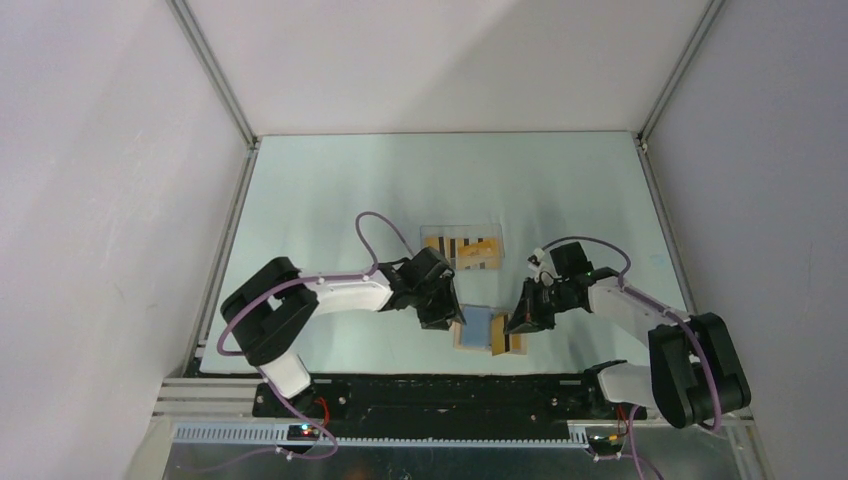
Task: Put the credit cards into the card holder
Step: Insert the credit card into the card holder.
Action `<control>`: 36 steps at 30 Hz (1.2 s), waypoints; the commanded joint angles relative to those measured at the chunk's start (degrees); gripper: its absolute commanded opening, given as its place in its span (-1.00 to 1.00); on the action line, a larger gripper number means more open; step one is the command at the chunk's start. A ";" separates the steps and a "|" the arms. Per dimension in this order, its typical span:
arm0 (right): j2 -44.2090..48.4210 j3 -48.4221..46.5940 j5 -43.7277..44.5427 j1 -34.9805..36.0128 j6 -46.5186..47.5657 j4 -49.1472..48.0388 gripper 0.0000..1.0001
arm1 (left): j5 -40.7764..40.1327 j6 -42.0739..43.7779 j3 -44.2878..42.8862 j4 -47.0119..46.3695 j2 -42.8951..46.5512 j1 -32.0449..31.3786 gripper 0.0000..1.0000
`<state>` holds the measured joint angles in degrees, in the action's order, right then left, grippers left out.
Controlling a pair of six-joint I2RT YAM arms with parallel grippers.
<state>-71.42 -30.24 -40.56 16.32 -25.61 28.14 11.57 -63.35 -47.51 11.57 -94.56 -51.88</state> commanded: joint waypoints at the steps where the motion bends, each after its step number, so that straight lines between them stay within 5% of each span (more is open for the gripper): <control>1: -2.72 0.18 -1.34 -0.14 1.44 -2.64 -1.00 | -1.95 2.42 -2.56 1.87 -2.40 0.30 -0.05; 13: -3.88 0.18 -5.00 0.02 3.22 -5.79 -1.00 | -2.04 3.11 -3.60 2.82 -4.73 0.31 -0.48; 36: -11.26 -2.33 -0.13 0.02 4.26 -6.75 -1.00 | -2.35 3.55 -3.86 3.52 -5.03 0.34 -0.72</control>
<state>-81.10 -30.24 -43.57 16.32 -22.92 22.11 11.64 -61.41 -50.37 13.61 -98.32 -51.72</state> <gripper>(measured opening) 0.010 0.166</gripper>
